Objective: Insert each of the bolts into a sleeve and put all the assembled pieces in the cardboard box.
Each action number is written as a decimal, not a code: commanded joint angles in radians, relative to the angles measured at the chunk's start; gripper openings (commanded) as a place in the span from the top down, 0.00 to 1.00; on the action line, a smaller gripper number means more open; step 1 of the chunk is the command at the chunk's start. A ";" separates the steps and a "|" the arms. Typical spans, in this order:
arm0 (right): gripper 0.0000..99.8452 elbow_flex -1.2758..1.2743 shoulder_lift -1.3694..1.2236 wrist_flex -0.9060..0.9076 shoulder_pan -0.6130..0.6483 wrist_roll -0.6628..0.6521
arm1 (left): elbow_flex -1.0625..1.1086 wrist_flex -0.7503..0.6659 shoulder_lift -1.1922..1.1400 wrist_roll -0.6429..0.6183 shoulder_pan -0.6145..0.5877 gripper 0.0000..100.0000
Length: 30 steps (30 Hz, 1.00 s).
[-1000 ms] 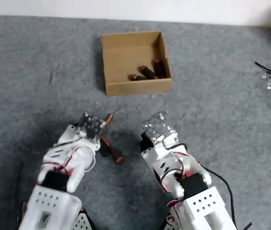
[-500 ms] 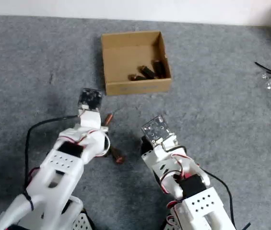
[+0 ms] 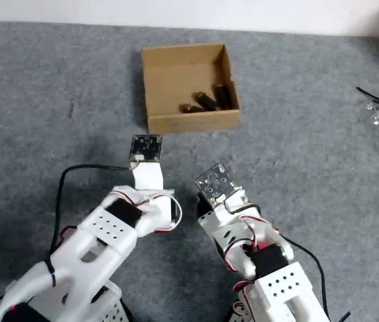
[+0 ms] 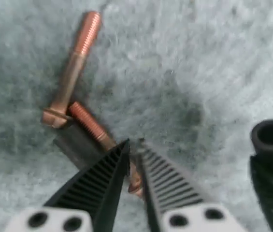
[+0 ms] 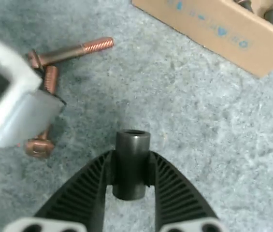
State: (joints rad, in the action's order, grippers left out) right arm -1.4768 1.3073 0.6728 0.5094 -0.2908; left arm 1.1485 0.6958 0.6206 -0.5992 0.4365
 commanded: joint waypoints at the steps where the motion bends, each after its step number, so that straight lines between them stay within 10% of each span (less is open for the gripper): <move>1: 0.99 0.008 0.019 -0.039 -0.013 -0.018 | -0.012 0.009 -0.001 -0.092 -0.018 0.98; 19: 0.99 -0.059 0.016 -0.124 -0.015 -0.020 | -0.094 0.299 -0.005 -0.241 0.045 0.83; 30: 0.99 -0.059 0.019 -0.122 -0.015 -0.020 | 0.041 0.002 -0.008 -0.252 0.008 0.83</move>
State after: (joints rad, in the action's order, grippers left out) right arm -1.5443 1.3073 0.5838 0.5063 -0.2908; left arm 1.1669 0.8002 0.6176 -0.8431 0.4626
